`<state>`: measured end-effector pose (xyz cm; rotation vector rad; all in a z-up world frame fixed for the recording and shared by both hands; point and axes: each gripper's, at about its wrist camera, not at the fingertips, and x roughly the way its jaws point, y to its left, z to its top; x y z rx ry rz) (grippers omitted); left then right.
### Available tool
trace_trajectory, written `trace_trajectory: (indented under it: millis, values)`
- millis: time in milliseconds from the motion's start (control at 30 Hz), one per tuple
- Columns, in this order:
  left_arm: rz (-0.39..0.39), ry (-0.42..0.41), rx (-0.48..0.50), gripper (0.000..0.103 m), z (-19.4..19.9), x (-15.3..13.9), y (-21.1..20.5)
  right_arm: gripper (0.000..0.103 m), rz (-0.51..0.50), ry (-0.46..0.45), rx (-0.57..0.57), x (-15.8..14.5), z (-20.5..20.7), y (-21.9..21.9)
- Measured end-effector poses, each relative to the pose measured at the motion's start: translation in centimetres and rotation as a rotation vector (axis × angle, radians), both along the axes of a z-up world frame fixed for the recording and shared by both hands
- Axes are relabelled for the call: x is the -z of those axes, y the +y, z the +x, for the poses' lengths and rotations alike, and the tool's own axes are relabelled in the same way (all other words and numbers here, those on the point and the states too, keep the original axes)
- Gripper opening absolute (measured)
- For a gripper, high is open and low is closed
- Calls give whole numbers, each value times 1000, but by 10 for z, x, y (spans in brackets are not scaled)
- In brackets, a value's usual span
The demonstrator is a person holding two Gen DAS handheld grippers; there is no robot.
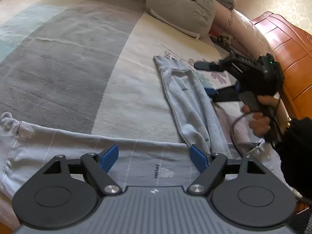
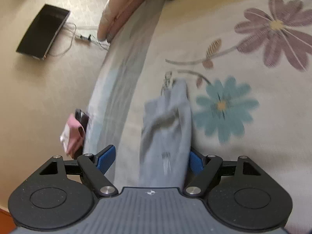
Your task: Fold clothes
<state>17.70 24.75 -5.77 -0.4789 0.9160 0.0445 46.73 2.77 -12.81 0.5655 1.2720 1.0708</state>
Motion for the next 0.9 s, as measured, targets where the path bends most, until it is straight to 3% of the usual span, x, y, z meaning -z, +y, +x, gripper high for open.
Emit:
trace_trajectory:
  millis: [133, 300, 367, 433, 500, 667, 900]
  values:
    - [-13, 1, -4, 80, -3, 4, 7, 77, 14, -47, 12, 0, 5, 11]
    - [-38, -9, -7, 82, -9, 8, 14, 50, 14, -35, 14, 8, -4, 4]
    - [-34, -4, -10, 83, -9, 9, 16, 20, 7, -4, 49, 18, 6, 4]
    - [-23, 2, -12, 83, -8, 9, 16, 1, 6, 25, 73, 27, 14, 7]
    - [-17, 3, -12, 83, -10, 8, 17, 1, 3, 20, 78, 29, 15, 10]
    - [-9, 1, -10, 83, -14, 4, 20, 5, -31, -60, 60, 3, -4, 20]
    - [19, -4, -31, 83, -23, -7, 29, 6, 49, -200, -64, -71, -45, 39]
